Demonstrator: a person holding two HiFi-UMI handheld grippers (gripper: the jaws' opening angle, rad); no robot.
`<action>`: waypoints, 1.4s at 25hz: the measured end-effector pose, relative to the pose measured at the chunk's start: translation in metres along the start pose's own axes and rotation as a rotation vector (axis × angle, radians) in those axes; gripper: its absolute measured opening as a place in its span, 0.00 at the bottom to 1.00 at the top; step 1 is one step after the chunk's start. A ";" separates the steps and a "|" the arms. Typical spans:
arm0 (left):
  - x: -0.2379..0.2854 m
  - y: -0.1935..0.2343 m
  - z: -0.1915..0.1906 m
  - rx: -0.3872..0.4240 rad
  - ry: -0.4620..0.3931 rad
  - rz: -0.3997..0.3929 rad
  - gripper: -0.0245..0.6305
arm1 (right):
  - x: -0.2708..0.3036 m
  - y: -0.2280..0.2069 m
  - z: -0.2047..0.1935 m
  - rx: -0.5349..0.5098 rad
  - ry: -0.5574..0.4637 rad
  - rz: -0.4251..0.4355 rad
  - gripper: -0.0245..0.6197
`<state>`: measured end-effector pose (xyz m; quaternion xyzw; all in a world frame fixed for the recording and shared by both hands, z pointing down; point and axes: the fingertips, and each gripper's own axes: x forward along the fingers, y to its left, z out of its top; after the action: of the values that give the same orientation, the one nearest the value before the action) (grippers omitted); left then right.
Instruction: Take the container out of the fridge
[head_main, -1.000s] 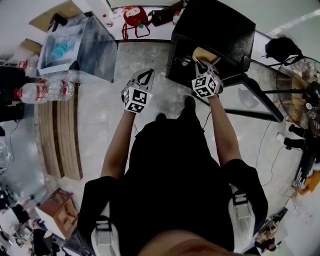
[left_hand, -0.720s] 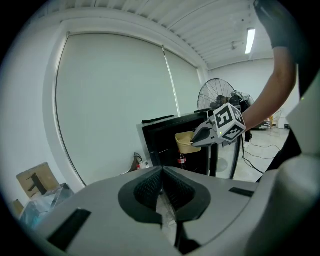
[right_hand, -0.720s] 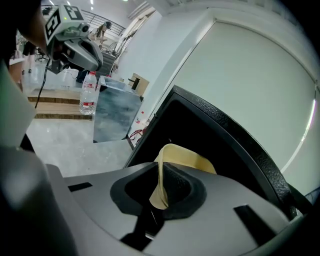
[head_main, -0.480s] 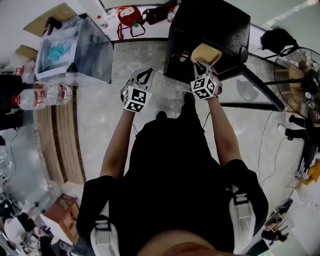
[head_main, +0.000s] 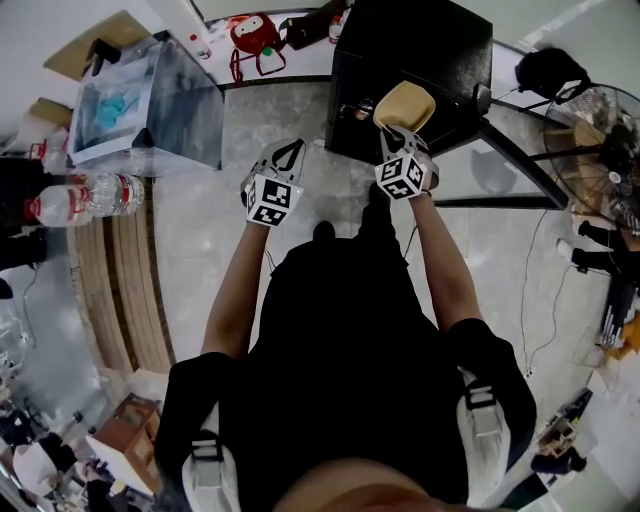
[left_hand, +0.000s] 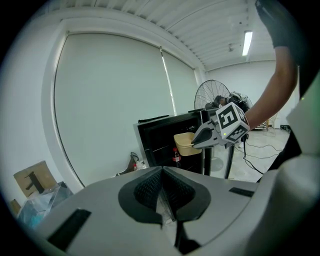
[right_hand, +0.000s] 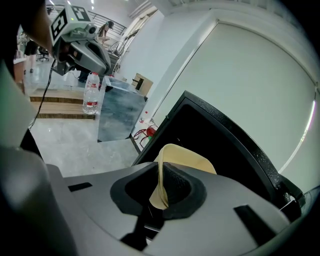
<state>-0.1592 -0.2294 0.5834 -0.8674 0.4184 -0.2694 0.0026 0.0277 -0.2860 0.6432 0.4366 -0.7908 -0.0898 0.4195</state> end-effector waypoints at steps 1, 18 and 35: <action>-0.001 -0.001 0.000 0.001 -0.001 -0.002 0.07 | -0.001 0.002 0.000 0.002 0.000 0.000 0.08; -0.004 -0.028 -0.006 0.007 0.002 -0.036 0.07 | -0.021 0.029 -0.016 0.008 0.010 0.023 0.08; -0.013 -0.038 -0.006 0.012 0.003 -0.036 0.07 | -0.033 0.043 -0.019 0.001 0.013 0.046 0.08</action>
<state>-0.1415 -0.1940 0.5909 -0.8745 0.4009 -0.2730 0.0023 0.0242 -0.2306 0.6578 0.4189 -0.7980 -0.0768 0.4264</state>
